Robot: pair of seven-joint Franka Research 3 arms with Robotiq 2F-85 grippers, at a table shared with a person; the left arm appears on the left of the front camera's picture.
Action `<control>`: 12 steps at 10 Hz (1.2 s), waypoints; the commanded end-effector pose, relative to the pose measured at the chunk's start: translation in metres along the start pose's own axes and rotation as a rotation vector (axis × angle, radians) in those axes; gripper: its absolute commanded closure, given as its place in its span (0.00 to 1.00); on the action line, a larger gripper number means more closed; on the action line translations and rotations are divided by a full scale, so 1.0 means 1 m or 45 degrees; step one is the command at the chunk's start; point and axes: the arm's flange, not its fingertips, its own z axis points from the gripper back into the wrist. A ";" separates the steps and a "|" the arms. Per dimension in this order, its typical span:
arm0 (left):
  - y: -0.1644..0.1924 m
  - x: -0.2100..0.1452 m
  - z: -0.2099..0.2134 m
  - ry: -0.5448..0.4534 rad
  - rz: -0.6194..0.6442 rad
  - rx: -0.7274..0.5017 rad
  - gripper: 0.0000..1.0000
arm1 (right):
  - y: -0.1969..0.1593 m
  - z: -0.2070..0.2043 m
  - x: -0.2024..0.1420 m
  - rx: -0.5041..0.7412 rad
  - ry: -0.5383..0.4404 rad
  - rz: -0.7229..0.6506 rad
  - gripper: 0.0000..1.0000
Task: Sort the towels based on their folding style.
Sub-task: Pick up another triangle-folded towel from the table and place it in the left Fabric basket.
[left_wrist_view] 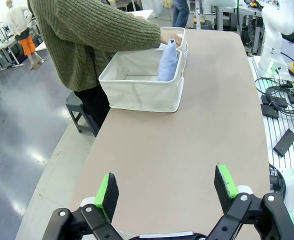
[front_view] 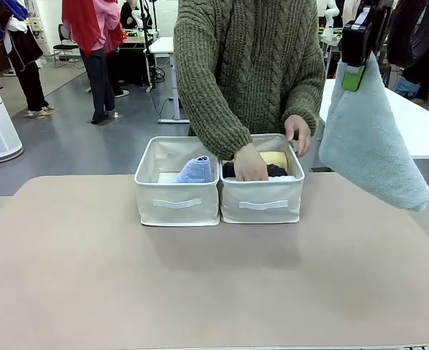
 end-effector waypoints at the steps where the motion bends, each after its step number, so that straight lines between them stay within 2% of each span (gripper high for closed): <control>1: -0.003 0.000 0.001 0.012 -0.005 0.001 0.00 | 0.001 -0.002 -0.004 0.000 -0.002 -0.014 0.82; 5: -0.003 0.000 0.001 0.012 -0.005 0.001 0.00 | 0.001 -0.002 -0.004 0.000 -0.002 -0.014 0.82; 6: -0.003 0.000 0.001 0.012 -0.005 0.001 0.00 | 0.000 0.000 0.000 0.000 0.000 0.000 0.82; 7: -0.003 0.000 0.001 0.012 -0.005 0.001 0.00 | -0.005 0.003 0.017 -0.012 -0.057 0.075 0.82; 8: -0.003 0.000 0.001 0.012 -0.005 0.001 0.00 | -0.009 0.012 0.036 -0.020 -0.128 0.162 0.82; 10: -0.003 0.000 0.001 0.012 -0.005 0.001 0.00 | -0.014 0.031 0.103 -0.031 -0.267 0.400 0.82; 12: -0.003 0.000 0.001 0.012 -0.005 0.001 0.00 | -0.007 0.019 0.190 -0.068 -0.267 0.541 0.82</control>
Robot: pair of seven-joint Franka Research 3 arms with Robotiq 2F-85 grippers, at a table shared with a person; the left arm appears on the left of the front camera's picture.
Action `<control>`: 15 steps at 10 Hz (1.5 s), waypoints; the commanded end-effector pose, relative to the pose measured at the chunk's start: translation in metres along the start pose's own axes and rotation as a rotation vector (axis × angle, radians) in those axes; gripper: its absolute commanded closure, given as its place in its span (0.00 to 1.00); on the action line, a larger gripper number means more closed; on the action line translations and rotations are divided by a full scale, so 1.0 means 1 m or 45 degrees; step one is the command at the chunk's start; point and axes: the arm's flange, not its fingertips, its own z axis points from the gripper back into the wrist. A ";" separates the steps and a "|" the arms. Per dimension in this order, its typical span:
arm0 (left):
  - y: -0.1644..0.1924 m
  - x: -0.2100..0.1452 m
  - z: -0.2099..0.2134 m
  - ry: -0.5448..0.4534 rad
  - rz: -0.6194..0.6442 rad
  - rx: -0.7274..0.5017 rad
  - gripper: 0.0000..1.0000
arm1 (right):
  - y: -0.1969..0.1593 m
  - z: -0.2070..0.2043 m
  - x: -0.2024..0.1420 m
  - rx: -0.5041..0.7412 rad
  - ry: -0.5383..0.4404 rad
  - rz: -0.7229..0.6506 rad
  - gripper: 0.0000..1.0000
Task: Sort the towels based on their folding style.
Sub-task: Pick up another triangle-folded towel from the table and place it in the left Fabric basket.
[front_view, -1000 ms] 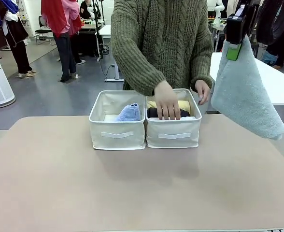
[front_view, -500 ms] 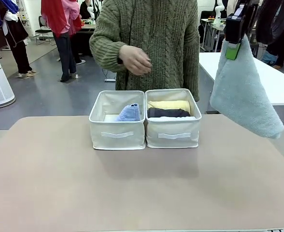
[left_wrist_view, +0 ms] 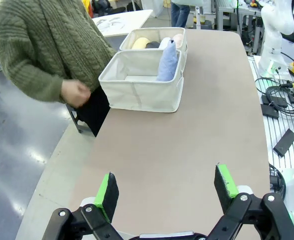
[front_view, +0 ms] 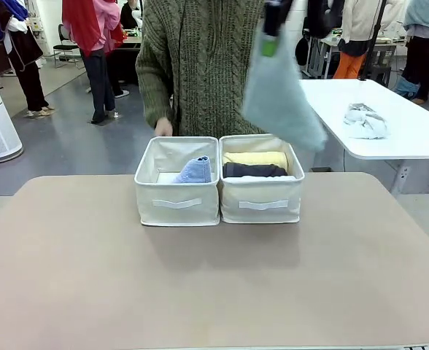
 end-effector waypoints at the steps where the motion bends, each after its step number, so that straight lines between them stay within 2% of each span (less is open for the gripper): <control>1: -0.003 0.000 0.001 0.012 -0.003 0.001 0.00 | -0.028 -0.018 0.068 -0.019 0.000 0.141 0.82; 3: -0.003 0.000 0.001 0.012 -0.003 0.001 0.00 | -0.033 -0.043 0.104 0.036 -0.048 0.191 0.82; 4: -0.003 0.000 0.001 0.012 -0.003 0.001 0.00 | -0.032 -0.045 0.106 0.068 -0.072 0.162 0.82; 5: -0.003 0.000 0.001 0.012 -0.003 0.001 0.00 | -0.018 -0.064 0.084 0.048 -0.043 0.145 0.82; 9: -0.003 0.000 0.001 0.012 -0.003 0.001 0.00 | -0.021 -0.068 0.093 0.058 -0.058 0.150 0.82; 11: -0.003 0.000 0.001 0.012 -0.003 0.001 0.00 | -0.020 -0.073 0.115 -0.024 -0.158 0.342 0.82; 12: -0.003 0.000 0.001 0.012 -0.003 0.001 0.00 | -0.022 -0.078 0.127 -0.028 -0.144 0.370 0.82; 15: -0.003 0.000 0.001 0.012 -0.003 0.001 0.00 | -0.031 -0.104 0.148 -0.033 -0.219 0.500 0.82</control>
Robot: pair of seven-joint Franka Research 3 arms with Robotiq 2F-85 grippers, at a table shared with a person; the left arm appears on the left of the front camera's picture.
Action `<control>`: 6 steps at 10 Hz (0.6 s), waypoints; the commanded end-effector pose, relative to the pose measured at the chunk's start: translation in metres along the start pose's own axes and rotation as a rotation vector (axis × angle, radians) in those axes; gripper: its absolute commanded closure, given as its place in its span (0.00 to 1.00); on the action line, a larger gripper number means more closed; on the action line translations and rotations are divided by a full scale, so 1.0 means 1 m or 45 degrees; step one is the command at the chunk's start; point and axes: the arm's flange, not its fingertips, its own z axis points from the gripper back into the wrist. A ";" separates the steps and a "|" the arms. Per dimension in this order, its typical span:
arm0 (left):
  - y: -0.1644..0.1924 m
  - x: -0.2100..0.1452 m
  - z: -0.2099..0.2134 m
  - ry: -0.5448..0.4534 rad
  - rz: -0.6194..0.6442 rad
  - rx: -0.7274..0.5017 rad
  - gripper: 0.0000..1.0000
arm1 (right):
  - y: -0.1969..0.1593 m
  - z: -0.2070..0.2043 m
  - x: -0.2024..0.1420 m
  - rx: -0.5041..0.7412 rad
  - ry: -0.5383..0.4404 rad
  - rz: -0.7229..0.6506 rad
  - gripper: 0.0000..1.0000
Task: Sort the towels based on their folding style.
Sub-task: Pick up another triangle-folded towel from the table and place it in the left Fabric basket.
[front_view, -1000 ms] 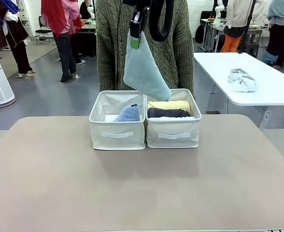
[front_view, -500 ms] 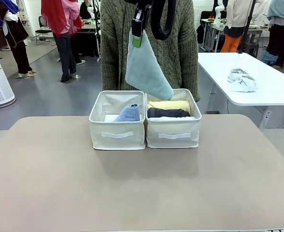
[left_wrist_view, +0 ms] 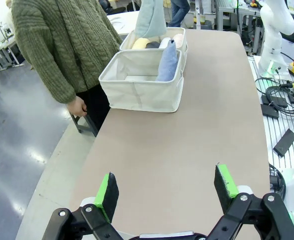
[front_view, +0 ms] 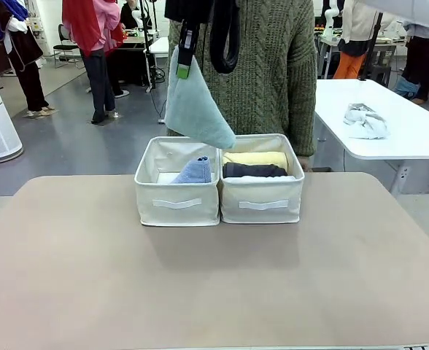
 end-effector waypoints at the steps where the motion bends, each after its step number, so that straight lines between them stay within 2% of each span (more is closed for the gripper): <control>1: -0.003 0.000 0.001 0.012 -0.004 0.001 0.00 | -0.023 -0.008 0.010 -0.015 -0.056 0.100 0.82; 4: -0.003 0.000 0.001 0.012 -0.004 0.001 0.00 | -0.033 -0.034 0.017 0.044 -0.109 0.181 0.82; 6: -0.003 0.000 0.001 0.012 -0.004 0.001 0.00 | -0.036 -0.043 0.017 0.100 -0.141 0.110 0.82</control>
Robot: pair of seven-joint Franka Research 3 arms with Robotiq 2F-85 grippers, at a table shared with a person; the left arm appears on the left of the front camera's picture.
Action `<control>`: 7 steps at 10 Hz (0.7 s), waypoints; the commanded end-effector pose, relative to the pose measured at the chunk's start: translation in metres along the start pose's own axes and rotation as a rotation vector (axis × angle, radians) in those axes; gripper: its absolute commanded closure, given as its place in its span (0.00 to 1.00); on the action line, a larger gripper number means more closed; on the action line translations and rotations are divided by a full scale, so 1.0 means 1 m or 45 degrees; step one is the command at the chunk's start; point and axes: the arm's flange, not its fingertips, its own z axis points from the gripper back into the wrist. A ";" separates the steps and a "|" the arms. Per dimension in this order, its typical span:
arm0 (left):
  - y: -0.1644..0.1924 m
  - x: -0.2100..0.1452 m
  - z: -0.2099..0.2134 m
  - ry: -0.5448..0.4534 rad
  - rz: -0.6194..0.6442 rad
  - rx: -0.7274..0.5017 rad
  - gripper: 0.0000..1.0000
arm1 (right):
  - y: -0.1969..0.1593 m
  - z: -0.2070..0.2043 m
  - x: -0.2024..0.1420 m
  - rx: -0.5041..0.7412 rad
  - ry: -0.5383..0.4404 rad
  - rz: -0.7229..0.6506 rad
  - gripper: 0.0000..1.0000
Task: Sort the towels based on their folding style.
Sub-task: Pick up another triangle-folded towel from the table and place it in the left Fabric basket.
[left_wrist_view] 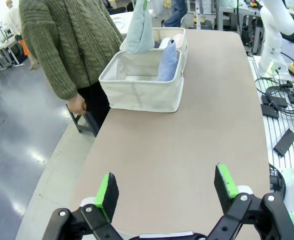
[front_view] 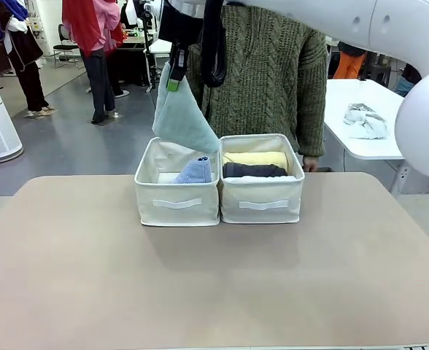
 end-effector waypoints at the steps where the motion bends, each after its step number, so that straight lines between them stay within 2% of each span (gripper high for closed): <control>1: -0.003 0.000 0.001 0.012 -0.004 0.001 0.00 | 0.002 0.006 0.000 -0.019 0.019 0.010 0.82; 5: -0.003 0.000 0.001 0.012 -0.004 0.001 0.00 | 0.002 0.006 0.000 -0.019 0.019 0.010 0.82; 7: -0.003 0.000 0.001 0.012 -0.004 0.001 0.00 | -0.004 -0.009 -0.002 0.032 -0.022 0.043 0.82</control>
